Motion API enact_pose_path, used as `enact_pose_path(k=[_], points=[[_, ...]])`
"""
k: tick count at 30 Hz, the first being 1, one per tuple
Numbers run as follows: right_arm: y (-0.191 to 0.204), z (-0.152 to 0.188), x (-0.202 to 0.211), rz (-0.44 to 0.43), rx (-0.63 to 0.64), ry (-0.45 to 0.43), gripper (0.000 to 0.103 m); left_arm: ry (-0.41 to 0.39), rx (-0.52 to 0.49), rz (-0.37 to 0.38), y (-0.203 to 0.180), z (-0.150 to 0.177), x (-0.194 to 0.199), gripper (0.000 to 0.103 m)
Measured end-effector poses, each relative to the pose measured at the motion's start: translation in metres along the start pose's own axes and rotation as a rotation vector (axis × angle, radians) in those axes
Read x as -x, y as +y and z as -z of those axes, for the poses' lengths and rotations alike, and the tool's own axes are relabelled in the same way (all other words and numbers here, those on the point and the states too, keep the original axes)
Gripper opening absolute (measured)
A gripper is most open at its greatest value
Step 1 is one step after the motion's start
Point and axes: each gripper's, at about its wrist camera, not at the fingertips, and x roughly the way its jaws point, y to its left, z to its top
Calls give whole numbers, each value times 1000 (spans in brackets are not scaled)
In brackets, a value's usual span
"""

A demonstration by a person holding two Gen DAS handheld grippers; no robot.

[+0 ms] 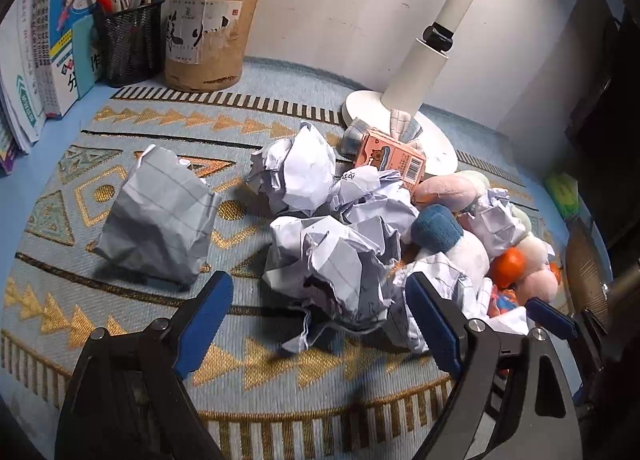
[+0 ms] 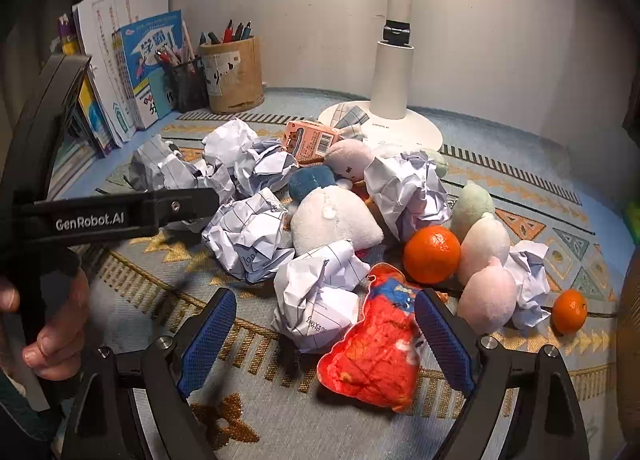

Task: Organize objects
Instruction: 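Grasp a paper ball with the right gripper while the left holds its paper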

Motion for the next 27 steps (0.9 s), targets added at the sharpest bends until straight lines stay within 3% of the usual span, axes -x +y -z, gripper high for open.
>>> enact_pose_path(k=[3,4,6,13,18,21,23,26,27], points=[[1,0,-9,34,21,8,51,-18,19,43,1,-4,3,53],[-2,-1,-7,23,14,0,42,-27,11,43,0,-2,6,50],[-13,0,-3,-62,-44,-10,31,-53,-5,59,-1,2,15,32],[-37,5,54,-273,-131,-156,29,-132,0,139,-9,33,68,32],[-48,26,94,-153,-74,-164,29,-131,-52,185,-27,71,92,32],[-46,49,91,-5,80,-92,29,-135,-116,113,-43,82,86,32],[-45,65,83,67,150,-48,29,-138,-121,108,-47,86,79,32],[-41,82,77,68,221,-20,31,-145,-121,109,-49,89,74,32],[-41,88,77,54,226,-9,39,-138,-117,106,-47,90,73,32]])
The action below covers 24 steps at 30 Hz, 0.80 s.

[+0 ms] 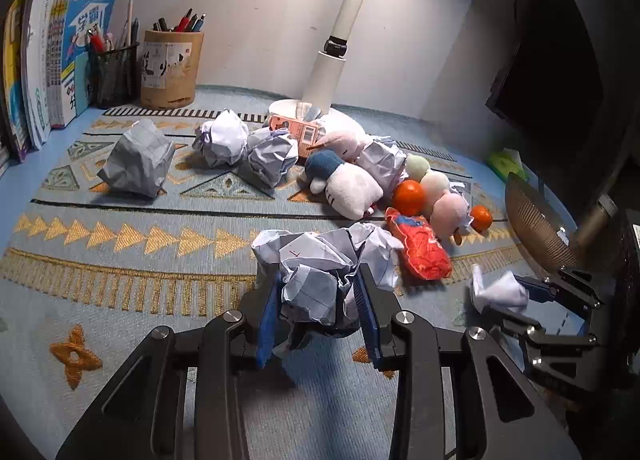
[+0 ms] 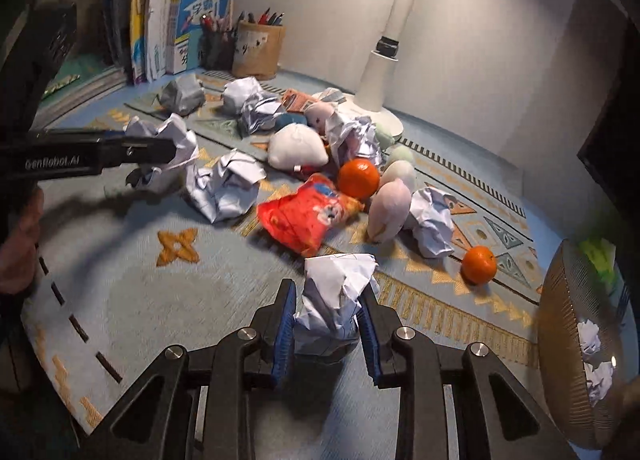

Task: Organize objects
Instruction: 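Grasp a paper ball with the right gripper while the left holds its paper, then drop the paper into the glass bowl with both grippers in turn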

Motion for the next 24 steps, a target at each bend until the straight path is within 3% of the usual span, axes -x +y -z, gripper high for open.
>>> enact_pose_path(k=[1,4,9,11,17,20,23,24], points=[[0,4,0,-9,-3,5,55,-5,7,6,2,0,1,32],[-6,16,12,-31,-49,-31,87,-24,15,16,4,2,4,32],[-30,41,20,-196,-308,-20,96,-34,-14,-4,-2,3,4,32],[-37,48,13,-258,-398,-6,96,-38,-19,-5,-3,4,5,32],[-33,26,-10,-323,-507,33,96,-41,-11,-10,-1,5,7,32],[-30,17,-17,-300,-549,45,94,-39,-4,-10,0,4,6,32],[-27,15,-17,-228,-544,45,73,-32,-3,-4,0,4,5,32],[-26,15,-16,-207,-536,45,62,-28,-3,-4,-1,4,4,32]])
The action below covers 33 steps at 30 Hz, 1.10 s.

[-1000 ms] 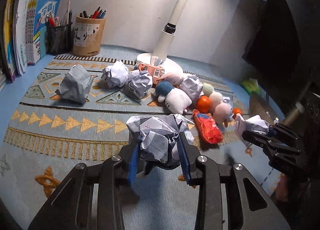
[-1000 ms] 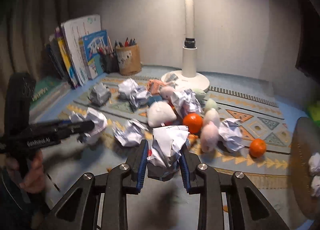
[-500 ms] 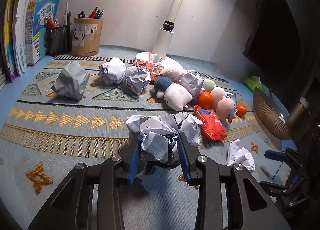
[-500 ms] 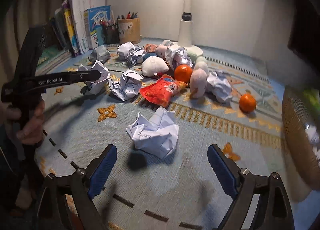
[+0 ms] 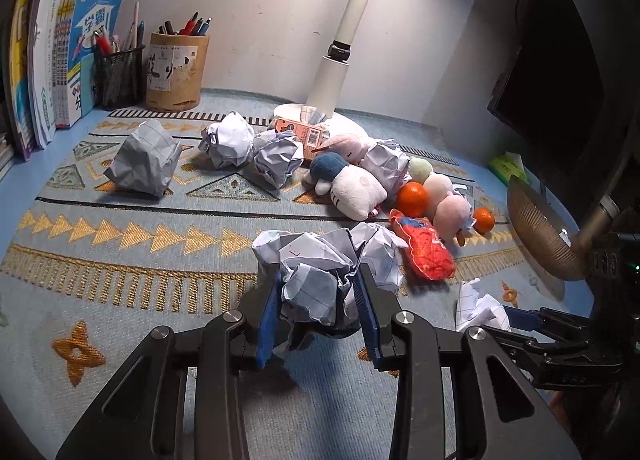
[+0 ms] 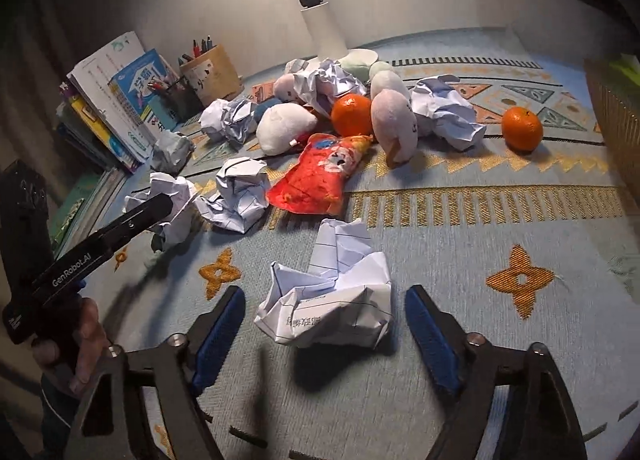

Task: Organize objects
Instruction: 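Drop the paper into the glass bowl with both grippers in turn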

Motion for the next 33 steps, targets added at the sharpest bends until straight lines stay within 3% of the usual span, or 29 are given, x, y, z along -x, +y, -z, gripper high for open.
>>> enact_pose_path(k=[1,4,7,10,14,16,19,21,25,28,31,33], points=[[0,1,1,-4,0,-1,57,-1,-1,-3,-1,0,0,32],[-12,3,11,-73,-41,-17,56,-6,-15,-8,-7,2,6,32],[-22,1,33,-60,-46,-65,55,-9,-46,-2,-26,6,18,32],[-43,-6,70,-52,-73,-147,55,-33,-58,43,-55,-4,36,32],[-76,-22,133,6,-117,-293,55,-100,-151,96,-116,-37,54,32],[-96,-29,168,42,-152,-375,55,-79,-156,177,-149,-59,53,32],[-129,-37,213,113,-223,-473,55,-36,-116,411,-194,-86,41,32],[-152,-39,234,154,-278,-524,56,-38,-151,450,-229,-96,30,32],[-189,-42,237,220,-366,-511,56,39,-199,489,-285,-94,-17,32],[-209,-40,217,250,-418,-456,56,84,-252,463,-315,-83,-53,32],[-227,-36,197,248,-471,-395,57,138,-295,436,-334,-71,-83,36],[-237,-31,187,212,-509,-356,61,201,-286,483,-336,-67,-97,42]])
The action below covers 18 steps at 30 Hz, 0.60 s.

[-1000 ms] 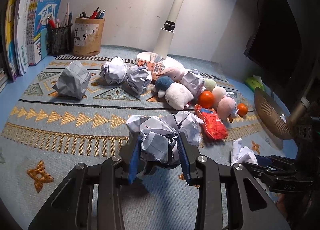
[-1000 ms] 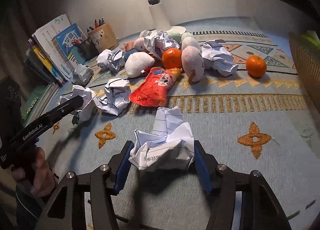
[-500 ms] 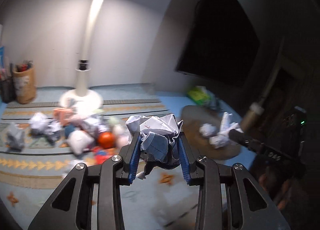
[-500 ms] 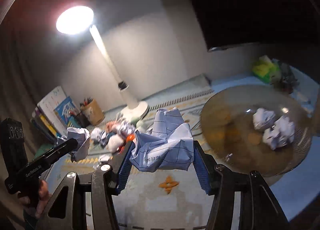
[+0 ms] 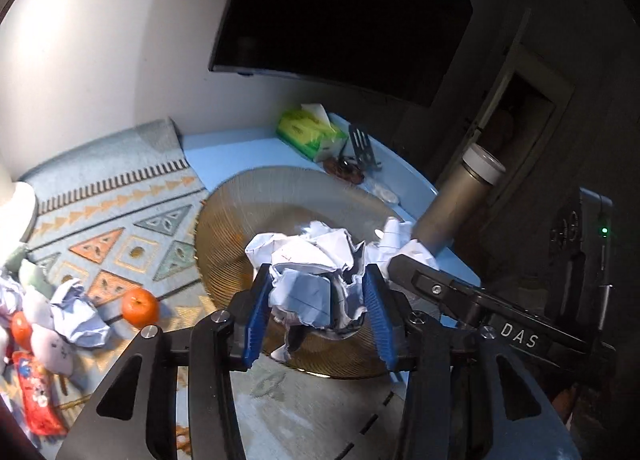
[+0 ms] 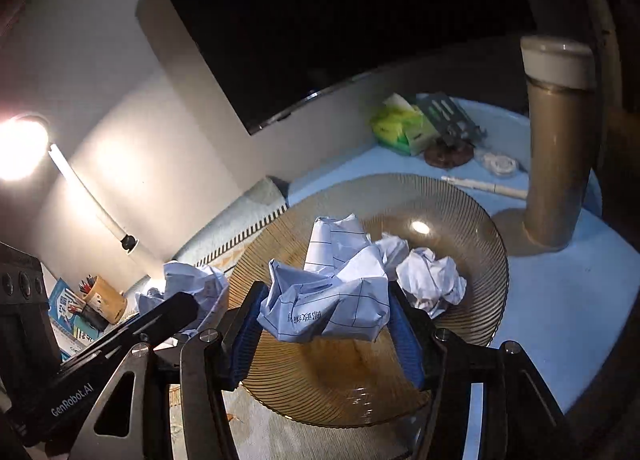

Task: Organize objects
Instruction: 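Drop the paper into the glass bowl with both grippers in turn, then grasp the red snack bag with the right gripper while the left grasps paper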

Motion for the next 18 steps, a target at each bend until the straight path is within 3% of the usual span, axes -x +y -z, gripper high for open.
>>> enact_pose_path(k=[2,7,10,12,13,15,18], points=[[-10,2,-5,13,-34,23,74,17,34,41,5,1,-5,44],[-3,11,10,114,26,-34,76,4,52,-5,15,10,15,44],[29,26,21,129,171,-70,82,-85,18,-118,22,31,57,44],[59,39,26,91,267,-99,88,-146,-19,-251,27,46,87,46],[75,45,27,61,312,-112,88,-172,-31,-318,32,55,104,49],[106,60,29,15,375,-130,88,-228,3,-391,48,73,142,87],[151,79,18,-73,443,-88,91,-333,76,-492,79,99,201,95]])
